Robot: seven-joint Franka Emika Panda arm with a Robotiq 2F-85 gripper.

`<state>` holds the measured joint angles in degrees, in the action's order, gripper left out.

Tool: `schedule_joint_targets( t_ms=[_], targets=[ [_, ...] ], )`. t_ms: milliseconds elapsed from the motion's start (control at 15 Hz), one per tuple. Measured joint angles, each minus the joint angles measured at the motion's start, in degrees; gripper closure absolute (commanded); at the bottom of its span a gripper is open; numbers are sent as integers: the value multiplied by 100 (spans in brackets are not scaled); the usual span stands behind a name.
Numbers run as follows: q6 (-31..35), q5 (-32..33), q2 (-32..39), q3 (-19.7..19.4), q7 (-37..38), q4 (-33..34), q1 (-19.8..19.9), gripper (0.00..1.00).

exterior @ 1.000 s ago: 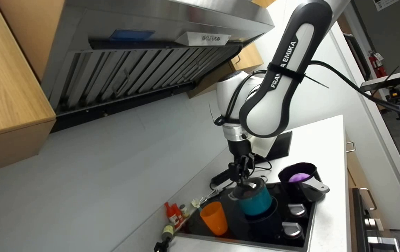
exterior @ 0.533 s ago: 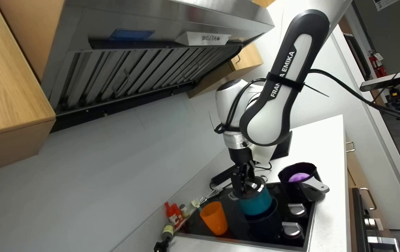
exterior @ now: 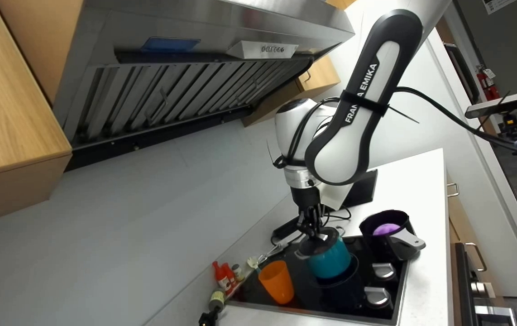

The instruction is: Take the lid on the blue pot and place it on the black pot

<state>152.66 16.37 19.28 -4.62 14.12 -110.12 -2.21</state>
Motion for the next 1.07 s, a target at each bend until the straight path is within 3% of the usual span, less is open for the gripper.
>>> schedule_joint_targets(
  t_ms=[533, 1067],
  targets=[
    [0, 13, -176, -138, 319, -125, -111, 97],
    [0, 196, -1244, -185, 1017, -1235, -177, 97]
  ],
)
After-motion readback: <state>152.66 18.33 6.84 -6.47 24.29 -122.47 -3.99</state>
